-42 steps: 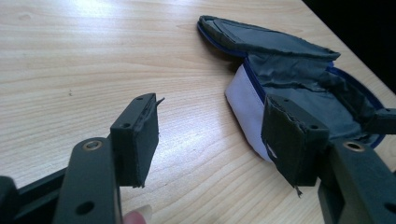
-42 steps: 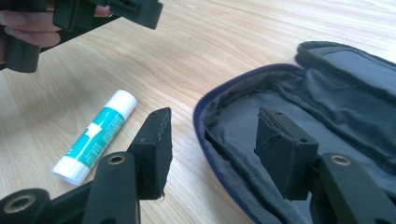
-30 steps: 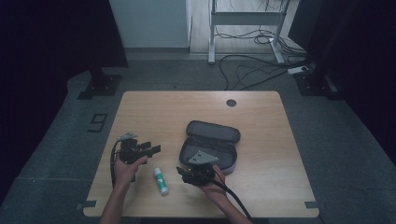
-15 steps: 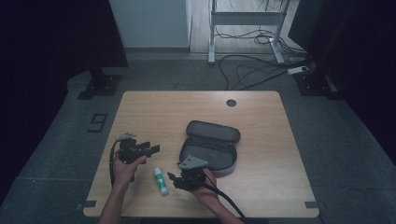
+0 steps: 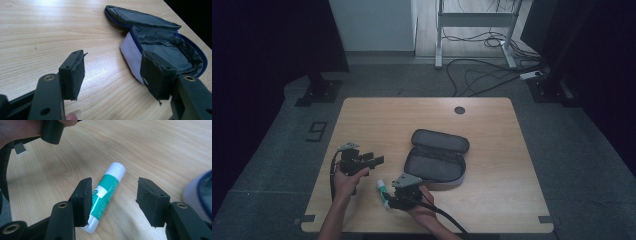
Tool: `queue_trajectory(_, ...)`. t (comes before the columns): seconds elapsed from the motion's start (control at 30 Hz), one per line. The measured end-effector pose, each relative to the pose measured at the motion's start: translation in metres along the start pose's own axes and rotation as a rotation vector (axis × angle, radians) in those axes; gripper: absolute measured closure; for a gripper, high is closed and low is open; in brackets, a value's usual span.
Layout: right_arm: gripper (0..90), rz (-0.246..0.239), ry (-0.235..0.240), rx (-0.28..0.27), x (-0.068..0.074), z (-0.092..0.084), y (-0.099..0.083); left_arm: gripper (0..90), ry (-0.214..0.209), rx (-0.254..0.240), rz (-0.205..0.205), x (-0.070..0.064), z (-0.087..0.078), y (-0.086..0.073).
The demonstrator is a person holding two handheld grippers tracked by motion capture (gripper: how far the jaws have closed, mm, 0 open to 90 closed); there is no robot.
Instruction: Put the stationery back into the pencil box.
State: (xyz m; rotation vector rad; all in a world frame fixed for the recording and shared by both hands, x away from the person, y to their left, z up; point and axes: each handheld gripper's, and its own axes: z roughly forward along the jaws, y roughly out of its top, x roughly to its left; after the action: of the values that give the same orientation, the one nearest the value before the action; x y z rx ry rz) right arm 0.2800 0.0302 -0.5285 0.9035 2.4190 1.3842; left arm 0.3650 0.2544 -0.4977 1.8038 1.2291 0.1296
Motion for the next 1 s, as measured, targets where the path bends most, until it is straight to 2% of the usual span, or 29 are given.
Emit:
queue_trajectory(0.2,45.3,0.001,0.002,0.02,0.006,0.009,-0.001,36.5,-0.001,0.003,0.003,0.0,0.001,0.0)
queue_trajectory(0.57,45.3,-0.004,-0.008,0.051,0.009,0.023,0.001,36.5,-0.002,0.008,0.005,0.0,0.002,-0.001)
queue_trajectory(1.0,45.7,-0.027,-0.039,0.092,0.01,0.038,0.001,36.3,-0.001,0.018,0.003,0.0,0.004,-0.002)
